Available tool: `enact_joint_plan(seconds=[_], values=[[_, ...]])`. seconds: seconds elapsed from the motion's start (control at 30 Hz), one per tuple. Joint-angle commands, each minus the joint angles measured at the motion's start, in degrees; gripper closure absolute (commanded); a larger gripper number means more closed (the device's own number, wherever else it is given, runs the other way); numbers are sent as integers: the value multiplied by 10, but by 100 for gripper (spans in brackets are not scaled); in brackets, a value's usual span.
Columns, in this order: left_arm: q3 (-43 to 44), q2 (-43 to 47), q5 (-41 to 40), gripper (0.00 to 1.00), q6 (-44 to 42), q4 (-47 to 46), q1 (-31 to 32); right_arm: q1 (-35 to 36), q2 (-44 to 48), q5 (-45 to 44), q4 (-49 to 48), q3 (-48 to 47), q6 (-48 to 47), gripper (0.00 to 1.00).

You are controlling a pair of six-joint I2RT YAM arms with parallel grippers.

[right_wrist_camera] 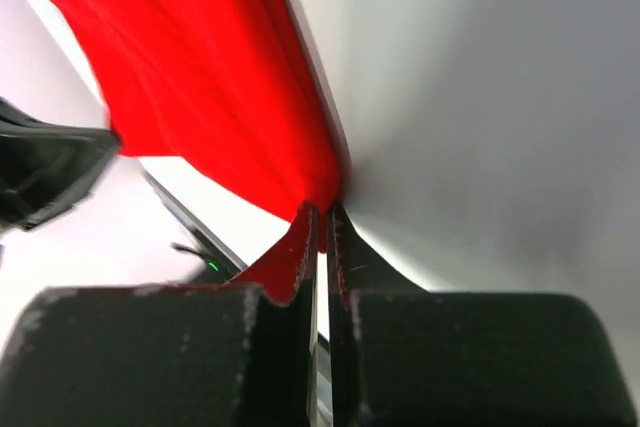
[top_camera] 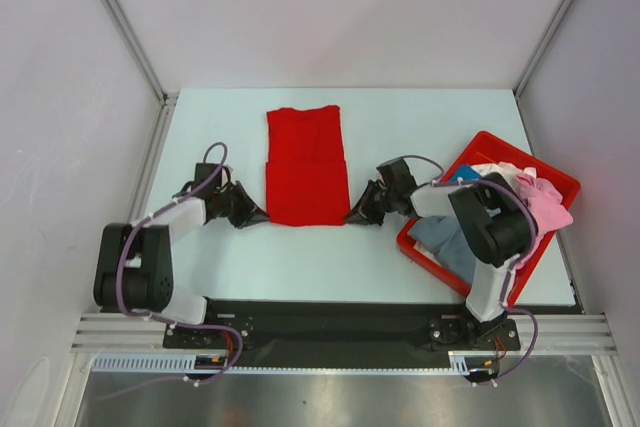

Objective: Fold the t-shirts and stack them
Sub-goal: Fold the tshirt

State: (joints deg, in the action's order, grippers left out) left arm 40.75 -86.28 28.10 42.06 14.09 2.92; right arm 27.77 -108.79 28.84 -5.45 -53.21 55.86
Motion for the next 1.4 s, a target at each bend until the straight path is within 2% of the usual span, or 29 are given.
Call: enact_joint_plan(seconds=[0.0,0.2,0.37,0.47,0.57,0.63,0.77,0.93,1.07,1.27,1.3,1.37], values=[[-55,101,-16,100,21,-5,19,19,63,-11,68,65,-56,100],[-147,259,-47,100,71,38,58,58,195,-35,87,155,-55,100],[-196,382,-56,100,101,73,75,73,268,-48,110,186,-51,100],[-196,379,-52,100,99,78,80,73,292,-49,116,181,-53,100],[-167,358,-50,100,90,74,79,69,281,-54,138,134,-81,100],[-140,334,-60,100,87,70,79,62,262,-49,149,93,-98,100],[-15,248,-67,100,59,64,73,12,197,-23,166,4,-120,100],[129,63,-18,100,16,60,63,-31,100,20,215,-130,-148,100],[257,-36,-10,100,-4,68,57,-55,24,45,232,-231,-156,100],[378,-158,15,99,-4,61,34,-85,-117,76,243,-408,-141,100],[394,-172,19,100,-5,62,31,-85,-129,76,245,-408,-141,100],[438,-198,23,100,-4,61,26,-91,-155,81,255,-467,-138,100]])
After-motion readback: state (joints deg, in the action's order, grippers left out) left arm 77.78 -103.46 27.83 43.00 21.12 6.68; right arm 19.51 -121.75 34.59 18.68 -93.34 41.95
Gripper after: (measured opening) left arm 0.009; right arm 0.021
